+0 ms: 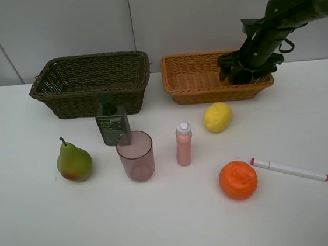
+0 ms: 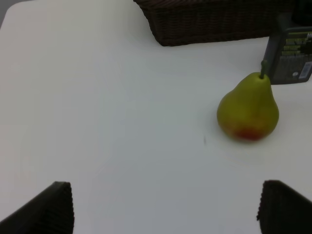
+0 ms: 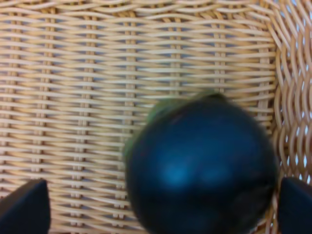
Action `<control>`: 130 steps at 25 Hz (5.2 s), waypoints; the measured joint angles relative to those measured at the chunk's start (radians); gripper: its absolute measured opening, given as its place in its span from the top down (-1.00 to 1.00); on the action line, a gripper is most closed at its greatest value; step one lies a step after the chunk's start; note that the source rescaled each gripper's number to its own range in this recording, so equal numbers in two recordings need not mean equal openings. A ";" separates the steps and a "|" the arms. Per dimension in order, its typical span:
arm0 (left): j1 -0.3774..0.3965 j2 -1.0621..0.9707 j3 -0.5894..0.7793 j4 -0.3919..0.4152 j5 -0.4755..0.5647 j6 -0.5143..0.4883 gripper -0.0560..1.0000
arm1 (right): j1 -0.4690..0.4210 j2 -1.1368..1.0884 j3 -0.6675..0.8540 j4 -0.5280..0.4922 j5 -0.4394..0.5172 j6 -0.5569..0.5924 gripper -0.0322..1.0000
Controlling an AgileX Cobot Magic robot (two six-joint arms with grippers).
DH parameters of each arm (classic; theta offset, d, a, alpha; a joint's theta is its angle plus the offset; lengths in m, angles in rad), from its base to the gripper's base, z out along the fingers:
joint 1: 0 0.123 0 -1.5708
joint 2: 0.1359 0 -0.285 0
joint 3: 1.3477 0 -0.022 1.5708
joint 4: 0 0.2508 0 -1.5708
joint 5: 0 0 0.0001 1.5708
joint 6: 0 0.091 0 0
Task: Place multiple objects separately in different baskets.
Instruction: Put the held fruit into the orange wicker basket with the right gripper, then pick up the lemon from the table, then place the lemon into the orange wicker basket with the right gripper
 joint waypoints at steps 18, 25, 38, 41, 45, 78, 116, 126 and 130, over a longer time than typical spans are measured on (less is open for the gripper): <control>0.000 0.000 0.000 0.000 0.000 0.000 -1.00 | 0.007 -0.126 -0.001 0.006 0.143 0.007 -1.00; 0.000 0.000 0.000 0.000 0.000 0.000 -1.00 | 0.046 -0.224 -0.001 0.020 0.310 0.058 -1.00; 0.000 0.000 0.000 0.000 0.000 0.000 -1.00 | 0.227 -0.245 -0.001 0.035 0.464 0.186 -1.00; 0.000 0.000 0.000 0.000 0.000 0.000 -1.00 | 0.255 -0.245 0.016 0.034 0.451 0.256 -1.00; 0.000 0.000 0.000 0.000 0.000 0.000 -1.00 | 0.264 -0.245 0.101 0.031 0.382 0.344 -1.00; 0.000 0.000 0.000 0.000 0.000 0.000 -1.00 | 0.226 -0.101 0.285 0.028 0.028 0.740 -1.00; 0.000 0.000 0.000 0.000 0.000 0.000 -1.00 | 0.212 -0.240 0.288 -0.005 0.104 0.732 -0.18; 0.000 0.000 0.000 0.000 0.000 0.000 -1.00 | 0.212 -0.324 0.223 -0.101 0.070 0.609 -0.18; 0.000 0.000 0.000 0.000 0.000 0.000 -1.00 | 0.212 -0.324 0.188 -0.150 0.006 0.583 -0.18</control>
